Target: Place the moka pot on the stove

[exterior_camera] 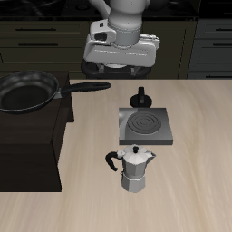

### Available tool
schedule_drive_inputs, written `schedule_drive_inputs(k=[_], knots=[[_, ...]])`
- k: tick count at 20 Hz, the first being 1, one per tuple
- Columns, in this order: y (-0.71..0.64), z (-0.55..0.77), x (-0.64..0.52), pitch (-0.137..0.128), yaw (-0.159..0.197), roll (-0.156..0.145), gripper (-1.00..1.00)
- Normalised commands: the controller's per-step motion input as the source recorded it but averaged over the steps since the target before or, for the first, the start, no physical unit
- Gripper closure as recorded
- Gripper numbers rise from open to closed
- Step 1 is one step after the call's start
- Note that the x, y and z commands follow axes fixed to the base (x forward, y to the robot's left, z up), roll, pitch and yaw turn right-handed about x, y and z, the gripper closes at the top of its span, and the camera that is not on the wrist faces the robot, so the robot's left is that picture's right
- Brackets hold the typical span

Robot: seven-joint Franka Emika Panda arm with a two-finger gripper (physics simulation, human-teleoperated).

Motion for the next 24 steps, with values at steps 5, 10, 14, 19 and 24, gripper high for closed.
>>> schedule_drive_inputs(k=[5, 10, 14, 19, 24], knots=[[-0.07, 0.03, 0.26, -0.009, -0.012, -0.034, -1.0], [-0.09, 0.1, 0.16, -0.015, -0.013, -0.034, -1.0], [-0.08, 0.14, 0.17, -0.021, -0.009, -0.035, -1.0], [-0.01, 0.11, 0.18, -0.022, 0.011, -0.016, -1.0], [0.08, 0.01, 0.18, -0.01, 0.027, 0.022, -1.0]])
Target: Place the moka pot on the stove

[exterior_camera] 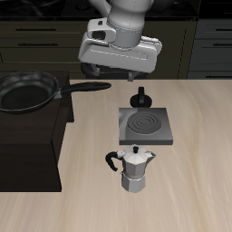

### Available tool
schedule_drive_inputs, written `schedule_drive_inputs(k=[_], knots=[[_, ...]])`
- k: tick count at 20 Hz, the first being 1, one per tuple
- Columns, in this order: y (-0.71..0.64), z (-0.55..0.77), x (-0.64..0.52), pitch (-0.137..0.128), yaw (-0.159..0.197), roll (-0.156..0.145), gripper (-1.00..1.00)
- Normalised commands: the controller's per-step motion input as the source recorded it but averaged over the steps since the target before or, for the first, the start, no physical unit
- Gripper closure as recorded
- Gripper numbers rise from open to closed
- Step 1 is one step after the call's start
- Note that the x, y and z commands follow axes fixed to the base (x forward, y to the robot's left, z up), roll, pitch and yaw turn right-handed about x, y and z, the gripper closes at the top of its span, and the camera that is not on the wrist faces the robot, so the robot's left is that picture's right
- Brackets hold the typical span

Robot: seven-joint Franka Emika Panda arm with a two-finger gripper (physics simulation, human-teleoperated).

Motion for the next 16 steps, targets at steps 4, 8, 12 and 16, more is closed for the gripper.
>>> schedule_drive_inputs(k=[4, 8, 12, 16], knots=[[0.07, 0.03, 0.13, -0.008, 0.004, 0.009, -1.0], [0.16, -0.02, 0.15, 0.014, -0.003, 0.026, -1.0], [0.32, -0.08, 0.12, 0.022, 0.004, 0.043, -1.0], [0.31, -0.06, 0.09, 0.015, 0.011, 0.04, -1.0]])
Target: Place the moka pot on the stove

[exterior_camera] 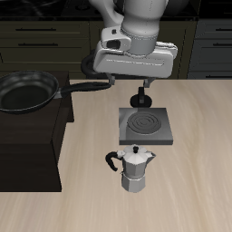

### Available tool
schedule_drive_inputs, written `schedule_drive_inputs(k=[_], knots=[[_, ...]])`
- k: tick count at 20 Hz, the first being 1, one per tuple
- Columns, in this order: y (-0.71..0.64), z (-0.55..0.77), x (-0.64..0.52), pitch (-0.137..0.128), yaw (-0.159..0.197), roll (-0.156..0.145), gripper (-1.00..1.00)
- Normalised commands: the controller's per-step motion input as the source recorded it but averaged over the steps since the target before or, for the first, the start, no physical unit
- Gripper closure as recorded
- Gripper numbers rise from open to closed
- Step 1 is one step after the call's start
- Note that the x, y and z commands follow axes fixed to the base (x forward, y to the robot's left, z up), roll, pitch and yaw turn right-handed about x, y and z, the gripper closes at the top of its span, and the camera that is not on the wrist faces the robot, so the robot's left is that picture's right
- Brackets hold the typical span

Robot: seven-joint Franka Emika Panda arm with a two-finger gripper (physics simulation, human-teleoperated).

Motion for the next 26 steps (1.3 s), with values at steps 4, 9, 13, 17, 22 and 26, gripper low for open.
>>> schedule_drive_inputs(k=[4, 9, 13, 17, 22, 26], knots=[[0.28, 0.04, 0.11, -0.011, 0.009, 0.024, -1.0], [0.14, 0.02, 0.1, -0.002, 0.01, 0.005, -1.0], [0.07, 0.01, 0.18, -0.012, -0.008, -0.002, -1.0], [-0.01, -0.01, 0.21, 0.003, -0.007, -0.031, -1.0], [0.01, -0.04, 0.17, 0.002, -0.017, 0.009, -1.0], [0.0, -0.05, 0.16, -0.001, -0.004, -0.028, -1.0]])
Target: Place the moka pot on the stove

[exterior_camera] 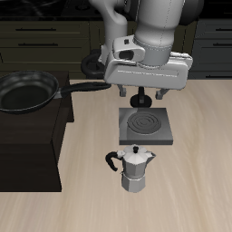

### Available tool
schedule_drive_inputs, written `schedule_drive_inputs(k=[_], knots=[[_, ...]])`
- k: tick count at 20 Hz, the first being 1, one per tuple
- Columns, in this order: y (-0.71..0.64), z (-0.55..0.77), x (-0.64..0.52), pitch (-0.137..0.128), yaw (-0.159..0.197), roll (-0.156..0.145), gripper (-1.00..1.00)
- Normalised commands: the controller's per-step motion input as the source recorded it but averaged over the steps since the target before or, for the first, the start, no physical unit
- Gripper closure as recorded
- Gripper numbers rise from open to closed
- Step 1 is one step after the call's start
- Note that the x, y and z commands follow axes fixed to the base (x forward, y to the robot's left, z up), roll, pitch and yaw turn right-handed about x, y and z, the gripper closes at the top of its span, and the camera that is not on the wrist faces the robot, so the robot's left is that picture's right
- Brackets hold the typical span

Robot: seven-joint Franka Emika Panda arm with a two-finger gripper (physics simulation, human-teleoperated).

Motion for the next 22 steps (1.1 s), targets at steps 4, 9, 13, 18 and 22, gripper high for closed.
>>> schedule_drive_inputs(k=[4, 9, 13, 18, 22], knots=[[0.08, -0.07, 0.07, 0.003, 0.01, 0.009, -1.0], [0.03, -0.05, 0.08, 0.003, 0.011, 0.003, -1.0], [0.09, -0.06, 0.1, 0.005, 0.004, 0.011, -1.0], [0.07, 0.02, 0.09, -0.014, 0.005, 0.015, -1.0], [0.0, -0.08, 0.07, 0.009, -0.011, -0.004, -1.0]])
